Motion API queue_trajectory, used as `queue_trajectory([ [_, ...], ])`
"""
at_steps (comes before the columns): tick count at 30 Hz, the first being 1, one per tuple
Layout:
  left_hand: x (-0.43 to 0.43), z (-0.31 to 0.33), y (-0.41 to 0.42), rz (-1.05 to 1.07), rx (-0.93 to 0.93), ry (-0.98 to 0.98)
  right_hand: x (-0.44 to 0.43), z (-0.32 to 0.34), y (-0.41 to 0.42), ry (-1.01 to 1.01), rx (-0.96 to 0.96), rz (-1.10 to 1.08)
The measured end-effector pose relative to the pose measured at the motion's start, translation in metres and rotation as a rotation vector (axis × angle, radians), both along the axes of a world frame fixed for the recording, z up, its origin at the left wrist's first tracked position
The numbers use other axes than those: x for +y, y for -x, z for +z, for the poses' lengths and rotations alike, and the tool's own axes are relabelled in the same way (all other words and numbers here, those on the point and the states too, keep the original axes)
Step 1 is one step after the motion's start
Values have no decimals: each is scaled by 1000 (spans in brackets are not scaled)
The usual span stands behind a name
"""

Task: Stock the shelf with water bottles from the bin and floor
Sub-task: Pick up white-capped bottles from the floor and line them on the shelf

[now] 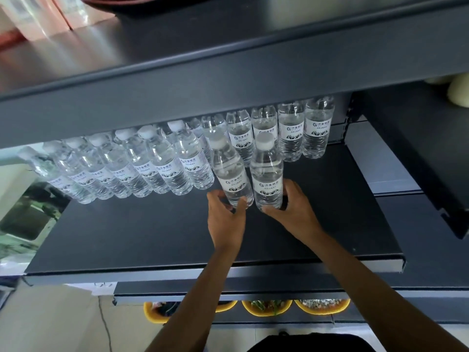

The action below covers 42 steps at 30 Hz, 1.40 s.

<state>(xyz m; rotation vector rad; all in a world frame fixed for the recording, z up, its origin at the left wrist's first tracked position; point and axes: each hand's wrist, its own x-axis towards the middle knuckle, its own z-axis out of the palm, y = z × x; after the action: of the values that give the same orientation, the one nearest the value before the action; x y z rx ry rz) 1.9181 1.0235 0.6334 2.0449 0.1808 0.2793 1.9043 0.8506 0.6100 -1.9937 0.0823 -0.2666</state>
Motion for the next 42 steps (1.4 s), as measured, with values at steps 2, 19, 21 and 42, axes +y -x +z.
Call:
queue_trajectory([
  [2, 1, 0, -12, 10, -15, -18, 6, 1, -12, 55, 1, -12],
  [19, 6, -19, -67, 171, -24, -119, 48, 5, -92, 333, 58, -191],
  [21, 6, -20, -67, 171, -15, -100, 49, 3, -91, 354, 50, -192],
  [42, 23, -8, -36, 68, 47, 70, 49, 3, -80, 138, 47, -216],
])
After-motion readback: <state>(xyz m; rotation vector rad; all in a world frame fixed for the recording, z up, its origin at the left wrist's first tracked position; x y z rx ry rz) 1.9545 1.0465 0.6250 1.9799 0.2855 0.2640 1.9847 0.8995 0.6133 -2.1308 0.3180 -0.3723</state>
